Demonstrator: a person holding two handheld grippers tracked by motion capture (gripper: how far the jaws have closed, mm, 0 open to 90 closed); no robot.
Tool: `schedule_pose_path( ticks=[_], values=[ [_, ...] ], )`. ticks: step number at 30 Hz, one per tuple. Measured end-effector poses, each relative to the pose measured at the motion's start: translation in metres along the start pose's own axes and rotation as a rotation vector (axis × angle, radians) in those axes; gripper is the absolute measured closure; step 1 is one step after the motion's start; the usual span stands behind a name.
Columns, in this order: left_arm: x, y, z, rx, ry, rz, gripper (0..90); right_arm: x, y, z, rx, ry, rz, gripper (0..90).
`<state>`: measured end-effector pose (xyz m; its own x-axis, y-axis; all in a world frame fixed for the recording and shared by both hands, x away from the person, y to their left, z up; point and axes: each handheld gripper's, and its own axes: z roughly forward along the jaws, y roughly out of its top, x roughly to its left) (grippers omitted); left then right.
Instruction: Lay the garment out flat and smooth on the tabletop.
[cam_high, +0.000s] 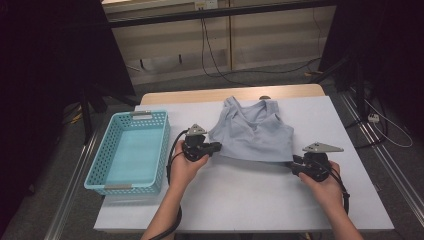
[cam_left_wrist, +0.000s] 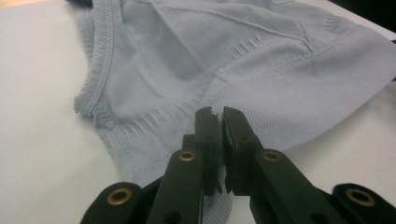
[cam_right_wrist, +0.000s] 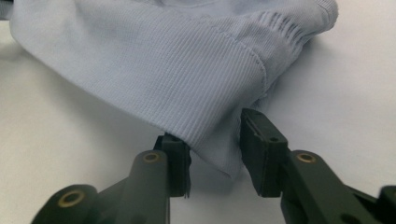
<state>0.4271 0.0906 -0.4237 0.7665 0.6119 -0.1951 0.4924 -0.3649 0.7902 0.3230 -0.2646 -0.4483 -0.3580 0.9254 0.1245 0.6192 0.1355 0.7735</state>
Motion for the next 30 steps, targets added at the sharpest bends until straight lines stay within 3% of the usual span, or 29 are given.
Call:
schedule_pose_path(
  ticks=[7,9,13,30],
  values=[
    [-0.001,-0.003,0.003,0.021,-0.002,0.002,85.3,0.001,-0.001,0.002,0.019,-0.009,-0.021,62.1],
    [-0.001,-0.003,0.003,0.025,-0.007,0.005,85.3,-0.001,-0.002,0.002,0.016,-0.001,-0.020,69.2],
    [-0.005,-0.004,0.006,0.051,-0.009,0.023,85.0,-0.001,-0.001,0.000,0.005,0.005,-0.020,72.2],
    [-0.008,-0.008,0.014,0.074,-0.012,0.045,81.6,0.000,-0.002,0.001,0.006,0.008,-0.019,70.7]
  ],
)
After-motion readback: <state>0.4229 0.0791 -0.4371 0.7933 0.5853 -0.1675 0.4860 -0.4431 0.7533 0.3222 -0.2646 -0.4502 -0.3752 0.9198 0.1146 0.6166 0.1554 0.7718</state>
